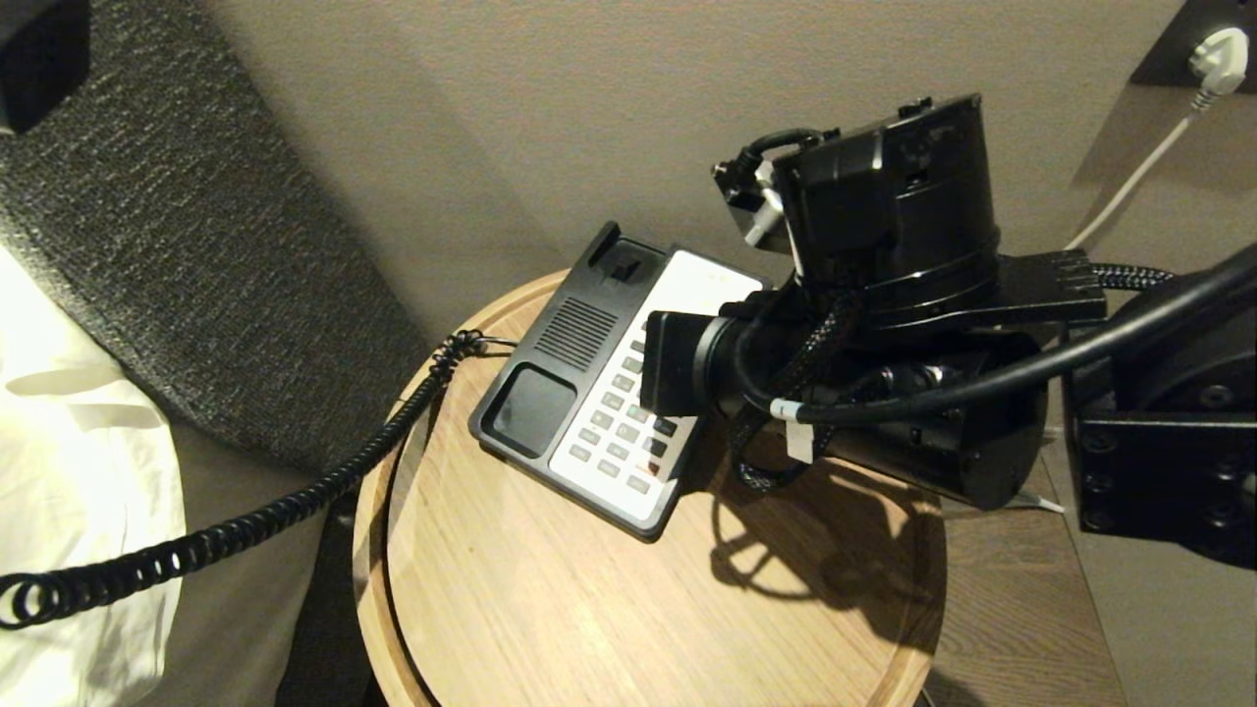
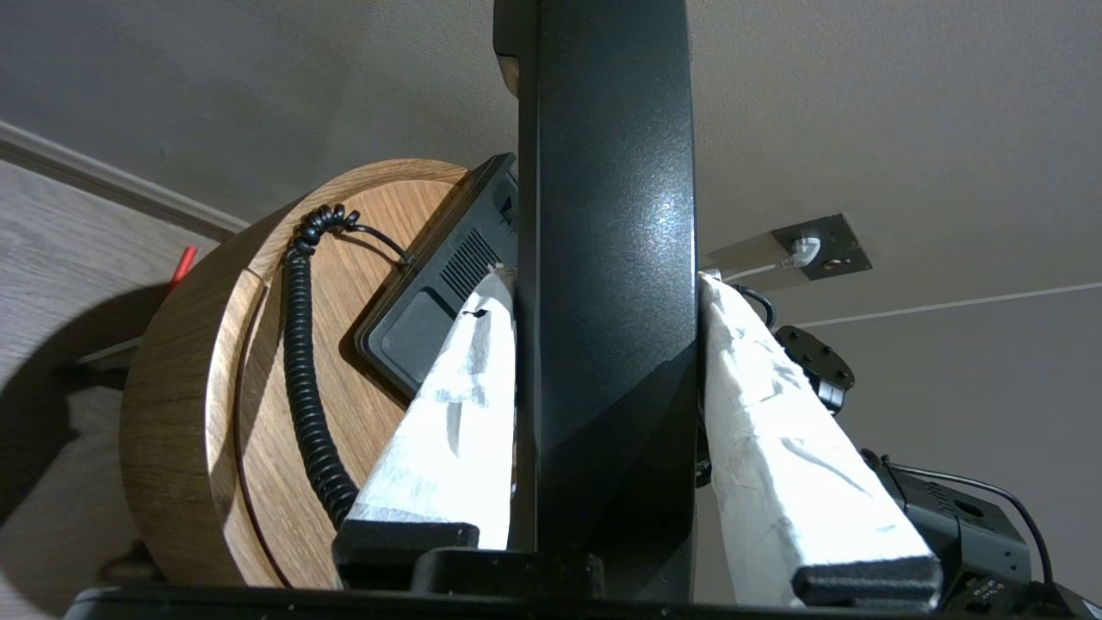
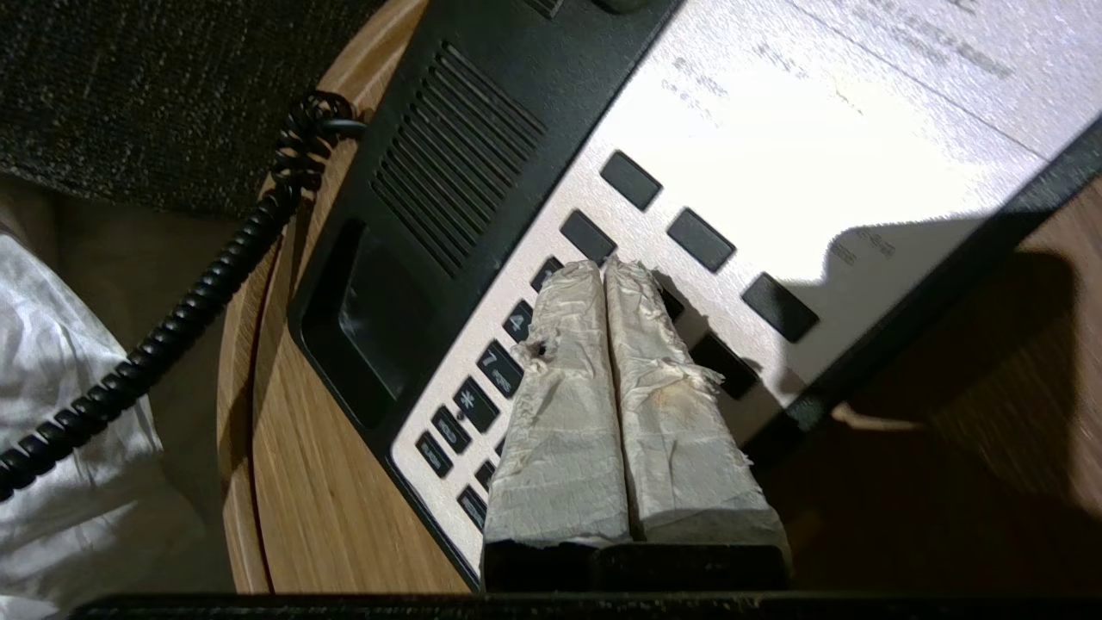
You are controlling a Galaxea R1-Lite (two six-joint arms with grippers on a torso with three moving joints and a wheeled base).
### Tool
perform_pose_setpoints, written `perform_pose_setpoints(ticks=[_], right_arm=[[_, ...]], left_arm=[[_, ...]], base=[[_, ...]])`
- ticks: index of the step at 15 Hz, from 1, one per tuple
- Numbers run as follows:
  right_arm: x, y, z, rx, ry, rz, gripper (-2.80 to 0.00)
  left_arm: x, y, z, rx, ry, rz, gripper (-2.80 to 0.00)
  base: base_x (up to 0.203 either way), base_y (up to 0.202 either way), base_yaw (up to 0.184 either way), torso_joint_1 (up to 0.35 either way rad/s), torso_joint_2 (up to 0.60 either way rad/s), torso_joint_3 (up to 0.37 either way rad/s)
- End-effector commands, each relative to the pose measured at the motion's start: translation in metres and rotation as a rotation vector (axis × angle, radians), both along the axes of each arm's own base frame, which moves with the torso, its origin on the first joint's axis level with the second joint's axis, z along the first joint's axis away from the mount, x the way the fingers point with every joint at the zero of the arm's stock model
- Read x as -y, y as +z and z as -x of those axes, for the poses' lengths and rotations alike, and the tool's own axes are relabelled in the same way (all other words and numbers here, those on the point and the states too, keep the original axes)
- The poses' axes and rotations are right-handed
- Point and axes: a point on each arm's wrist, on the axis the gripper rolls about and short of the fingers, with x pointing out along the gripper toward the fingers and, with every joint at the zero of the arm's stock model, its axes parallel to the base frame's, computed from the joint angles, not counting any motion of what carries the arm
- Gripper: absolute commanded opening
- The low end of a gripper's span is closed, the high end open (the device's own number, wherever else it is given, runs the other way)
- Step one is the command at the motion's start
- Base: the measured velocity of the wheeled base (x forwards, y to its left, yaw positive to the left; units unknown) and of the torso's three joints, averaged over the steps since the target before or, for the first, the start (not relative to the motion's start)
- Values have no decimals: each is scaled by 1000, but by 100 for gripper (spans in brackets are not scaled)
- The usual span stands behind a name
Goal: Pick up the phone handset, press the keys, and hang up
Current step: Dial the number
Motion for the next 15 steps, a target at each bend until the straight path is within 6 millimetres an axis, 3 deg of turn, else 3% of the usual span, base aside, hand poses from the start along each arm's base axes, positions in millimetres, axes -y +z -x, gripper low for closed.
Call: perform_pose_setpoints(ticks=[1,15], right_arm=[[8,0,5,0,-16,11,-280],[21,-7,13,-18,-21,40,-280]], left_arm=[[0,-1,0,-6,1,2,-280],[0,-2,0,-7,1,1,-280]], base=[[0,0,0,0,0,0],[0,0,0,0,0,0]])
